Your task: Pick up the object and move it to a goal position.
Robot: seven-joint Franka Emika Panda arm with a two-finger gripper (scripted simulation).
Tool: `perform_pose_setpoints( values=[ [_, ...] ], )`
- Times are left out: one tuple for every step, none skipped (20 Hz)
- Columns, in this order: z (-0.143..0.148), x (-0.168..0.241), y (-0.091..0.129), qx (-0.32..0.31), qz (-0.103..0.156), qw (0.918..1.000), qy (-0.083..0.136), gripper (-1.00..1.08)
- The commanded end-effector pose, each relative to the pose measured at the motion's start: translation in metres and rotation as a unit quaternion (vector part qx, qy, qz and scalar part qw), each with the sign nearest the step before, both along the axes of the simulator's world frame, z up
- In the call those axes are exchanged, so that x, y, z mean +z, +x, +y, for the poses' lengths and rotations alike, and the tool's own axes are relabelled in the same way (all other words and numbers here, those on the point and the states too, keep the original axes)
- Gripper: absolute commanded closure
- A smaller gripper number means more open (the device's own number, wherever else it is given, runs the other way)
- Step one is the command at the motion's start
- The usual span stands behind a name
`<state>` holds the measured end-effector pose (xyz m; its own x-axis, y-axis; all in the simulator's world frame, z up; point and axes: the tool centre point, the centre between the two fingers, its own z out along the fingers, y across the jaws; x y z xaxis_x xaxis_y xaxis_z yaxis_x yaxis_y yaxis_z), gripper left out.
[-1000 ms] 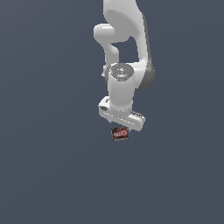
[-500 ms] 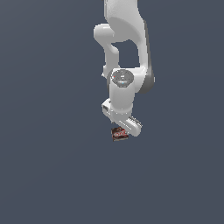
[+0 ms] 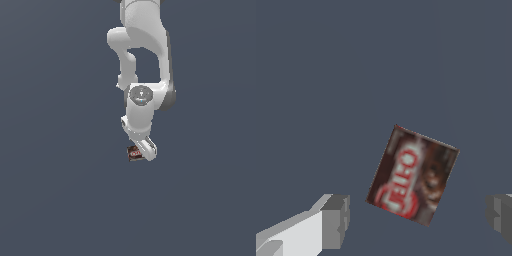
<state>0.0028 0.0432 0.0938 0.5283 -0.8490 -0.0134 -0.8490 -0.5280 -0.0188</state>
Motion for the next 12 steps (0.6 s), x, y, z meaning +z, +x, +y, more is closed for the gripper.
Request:
perform_pose_setpoints(
  values=[
    [0.000, -0.005, -0.002, -0.035, 0.002, 0.9994, -0.001, -0.92],
    [0.000, -0.007, -0.002, -0.048, 0.002, 0.9988, -0.002, -0.92],
    [0.000, -0.010, -0.003, -0.062, 0.003, 0.9981, -0.003, -0.92],
    [0.000, -0.011, -0.003, -0.075, 0.003, 0.9972, -0.003, -0.92],
    [0.000, -0.013, -0.004, -0.087, 0.004, 0.9962, -0.004, -0.92],
    [0.000, -0.015, -0.005, -0.098, 0.004, 0.9952, -0.004, -0.92],
    [0.000, -0.017, -0.005, -0.109, 0.005, 0.9940, -0.005, -0.92],
    [0.000, -0.018, -0.006, -0.119, 0.005, 0.9929, -0.006, -0.92],
    [0.000, -0.020, -0.006, -0.128, 0.005, 0.9917, -0.006, -0.92],
    [0.000, -0.021, -0.007, -0.137, 0.005, 0.9906, -0.007, -0.92],
    [0.000, -0.022, -0.007, -0.145, 0.006, 0.9895, -0.007, -0.92],
    [0.000, -0.023, -0.007, -0.152, 0.006, 0.9884, -0.007, -0.92]
  ],
)
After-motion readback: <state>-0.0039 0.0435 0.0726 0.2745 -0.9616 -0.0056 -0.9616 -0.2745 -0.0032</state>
